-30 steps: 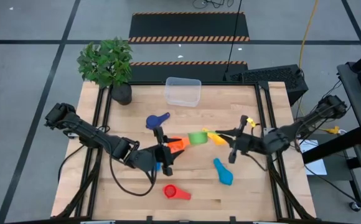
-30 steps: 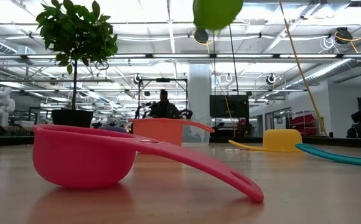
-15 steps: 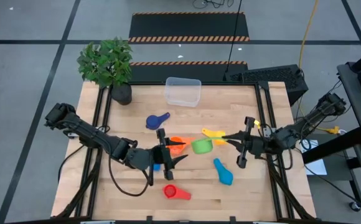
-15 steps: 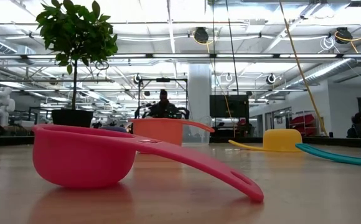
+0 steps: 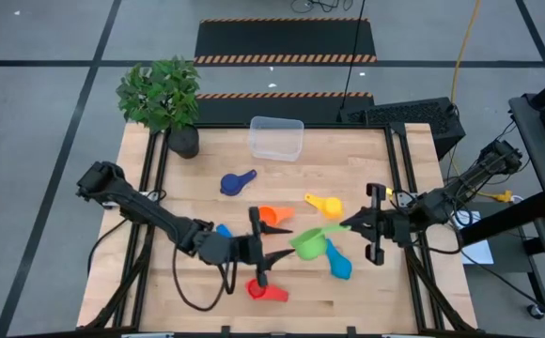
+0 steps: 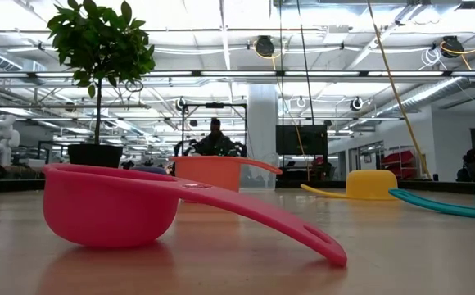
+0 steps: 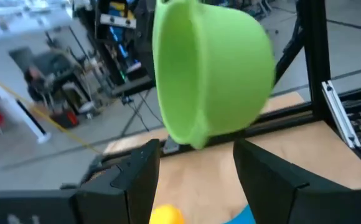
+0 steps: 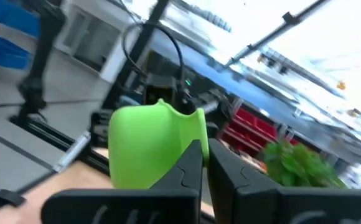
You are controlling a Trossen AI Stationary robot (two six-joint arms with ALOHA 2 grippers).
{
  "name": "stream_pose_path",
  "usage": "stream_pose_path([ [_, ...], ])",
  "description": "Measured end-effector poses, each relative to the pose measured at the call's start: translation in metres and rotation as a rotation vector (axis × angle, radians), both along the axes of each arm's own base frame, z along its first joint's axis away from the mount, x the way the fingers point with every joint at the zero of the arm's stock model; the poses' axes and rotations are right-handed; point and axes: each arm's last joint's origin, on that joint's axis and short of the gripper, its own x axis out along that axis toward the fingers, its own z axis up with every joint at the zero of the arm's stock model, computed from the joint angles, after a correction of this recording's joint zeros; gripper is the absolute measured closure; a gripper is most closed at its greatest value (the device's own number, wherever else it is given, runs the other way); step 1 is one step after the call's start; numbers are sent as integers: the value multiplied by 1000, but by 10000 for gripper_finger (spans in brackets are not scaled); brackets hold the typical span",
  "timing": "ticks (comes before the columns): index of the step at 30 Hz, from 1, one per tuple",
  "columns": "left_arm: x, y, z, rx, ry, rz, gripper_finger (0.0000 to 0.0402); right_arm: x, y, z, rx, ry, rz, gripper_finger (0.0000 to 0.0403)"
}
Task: Nest measuring cups in basket
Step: Stack the green measuring cup on top of the the orange measuring cup
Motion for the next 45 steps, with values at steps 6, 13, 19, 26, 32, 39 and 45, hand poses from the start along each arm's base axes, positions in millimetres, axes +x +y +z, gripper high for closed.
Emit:
stream_pose_path([
  [6,4,-6,0,41,-72,-10,193,-1,2,2,-7,-27,75,403],
  [13,-1,-15,4,69,-101,-35,219,-1,2,3,14,-40,73,403],
  [19,-5,-22,9,63,-146,-34,268,-2,0,6,66,-54,57,403],
  [26,-6,-21,10,50,-154,4,294,-1,1,6,66,-52,55,403],
  [32,-4,-19,10,33,-156,11,295,0,1,5,67,-53,53,403],
  [39,-5,-19,10,44,-154,5,324,2,3,4,61,-57,50,403],
  [45,-5,-19,7,82,-122,21,390,2,3,4,56,-53,52,403],
])
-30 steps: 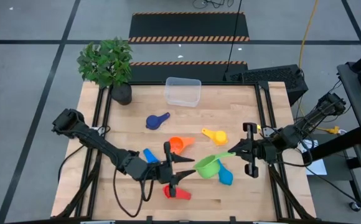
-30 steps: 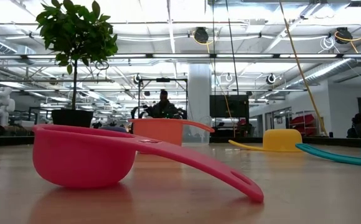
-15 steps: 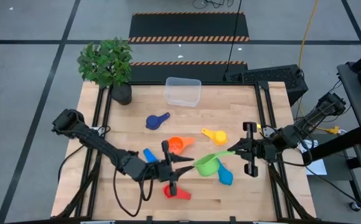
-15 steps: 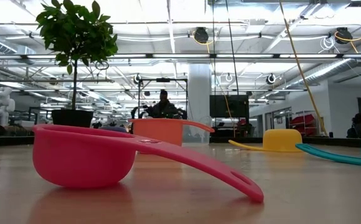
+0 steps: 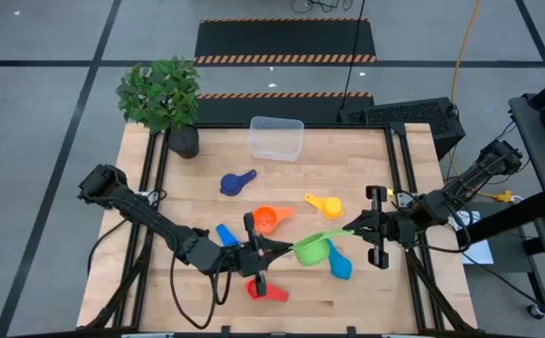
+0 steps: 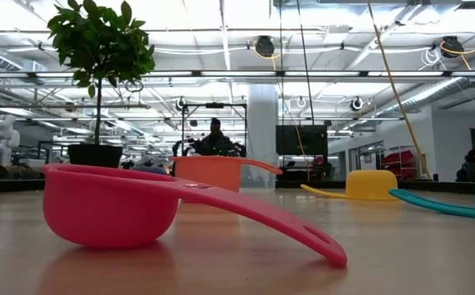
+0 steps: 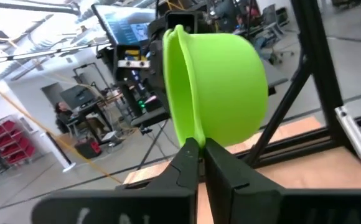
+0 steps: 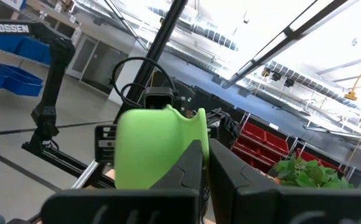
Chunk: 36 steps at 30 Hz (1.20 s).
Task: Nest measuring cups in basket
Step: Stack the green measuring cup on top of the the orange measuring cup
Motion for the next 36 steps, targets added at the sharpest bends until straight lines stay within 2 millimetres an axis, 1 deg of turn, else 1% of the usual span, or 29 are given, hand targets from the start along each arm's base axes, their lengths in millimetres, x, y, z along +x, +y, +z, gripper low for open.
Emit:
stream_pose_path([
  [3,-2,-2,-1,28,13,49,385,0,0,-1,-2,13,0,402],
  [6,-6,-6,-2,64,36,89,387,1,1,-4,-32,39,-4,389],
  [9,-13,-8,4,83,45,111,395,2,2,-7,-61,64,-21,364],
  [12,-21,-9,10,82,54,112,392,2,-1,-8,-50,80,-95,333],
  [16,-31,-12,13,108,93,144,395,3,-3,-11,-65,118,-184,295],
  [21,-37,-11,13,136,137,197,391,5,-2,-13,-75,130,-213,263],
  [25,-37,-8,10,160,169,234,391,11,1,-18,-98,142,-235,254],
  [28,-36,-7,8,173,186,246,396,17,3,-22,-133,150,-310,253],
  [31,-35,-4,6,172,197,254,392,21,5,-24,-153,145,-361,253],
  [36,-33,0,3,175,223,269,396,26,8,-26,-182,135,-370,253],
])
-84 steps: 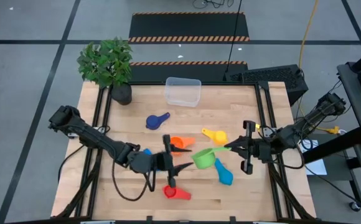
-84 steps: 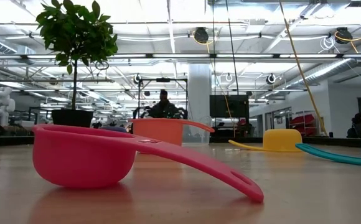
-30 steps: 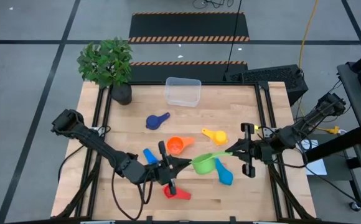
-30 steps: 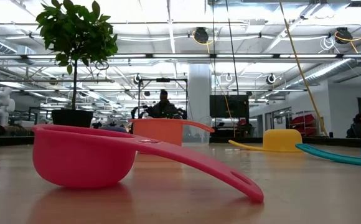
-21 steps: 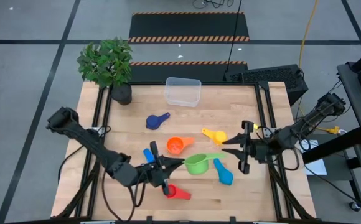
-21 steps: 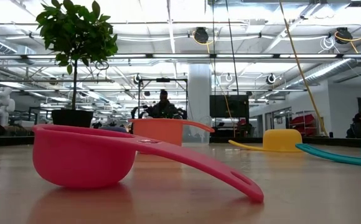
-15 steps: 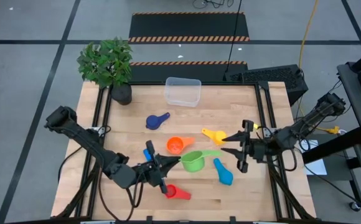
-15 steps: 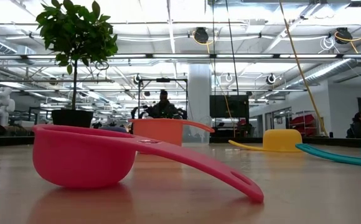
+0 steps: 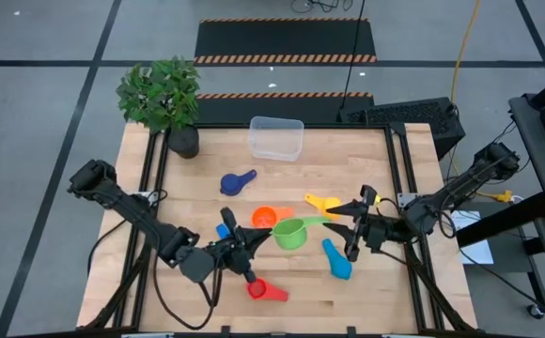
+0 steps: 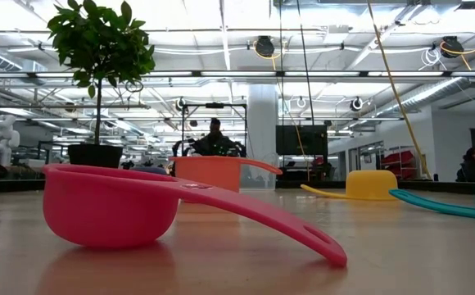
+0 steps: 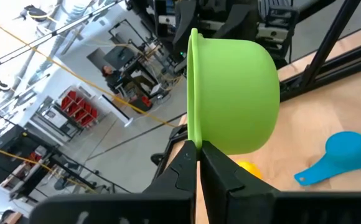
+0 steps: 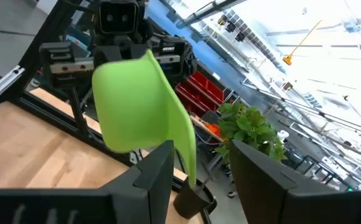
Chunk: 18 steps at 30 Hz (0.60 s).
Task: Nest measuring cups in basket
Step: Stack the green measuring cup on top of the the orange measuring cup
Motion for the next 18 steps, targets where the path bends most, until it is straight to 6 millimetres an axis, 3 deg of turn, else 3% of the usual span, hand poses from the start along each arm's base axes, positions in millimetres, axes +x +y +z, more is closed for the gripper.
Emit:
stream_pose_path([
  [6,1,3,-1,-4,2,9,391,0,0,0,-11,-1,-2,278],
  [18,1,3,-1,-5,3,9,389,0,0,0,-14,2,-2,383],
])
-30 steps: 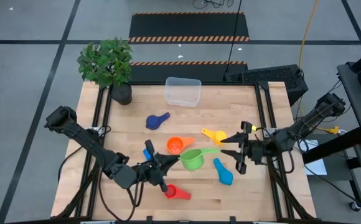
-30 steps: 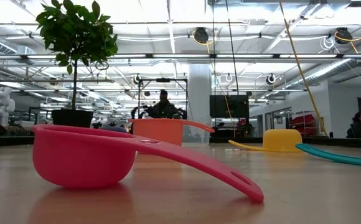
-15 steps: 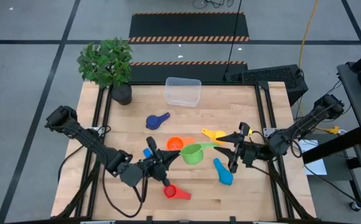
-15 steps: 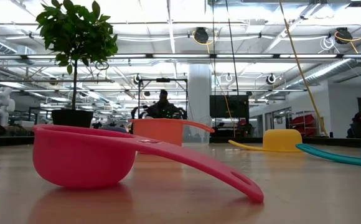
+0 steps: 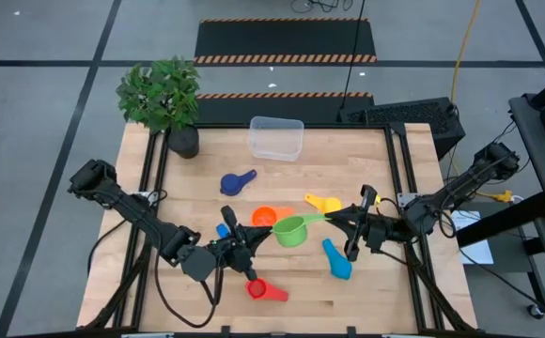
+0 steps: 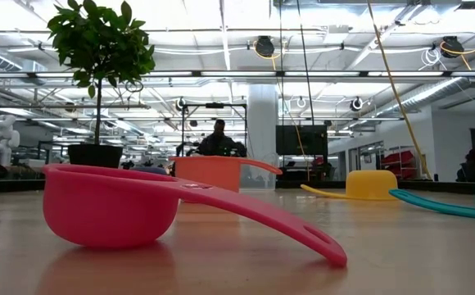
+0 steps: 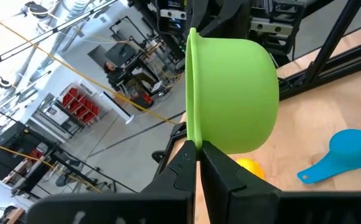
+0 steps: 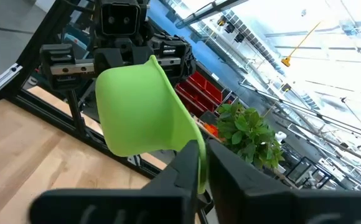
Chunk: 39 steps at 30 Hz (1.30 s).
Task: Nest measuring cups in basket
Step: Stack the green measuring cup on top of the the orange measuring cup
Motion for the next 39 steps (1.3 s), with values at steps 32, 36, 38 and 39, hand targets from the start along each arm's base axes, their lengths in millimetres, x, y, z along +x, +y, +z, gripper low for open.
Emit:
stream_pose_path([
  [32,-48,34,1,-303,99,159,223,2,-3,-11,-166,123,-89,402],
  [36,-49,35,0,-295,114,163,237,6,-5,-14,-201,139,9,402],
  [38,-49,36,0,-297,113,167,242,8,-8,-19,-208,136,30,402],
  [39,-48,36,0,-298,112,170,244,9,-10,-23,-219,136,30,402],
])
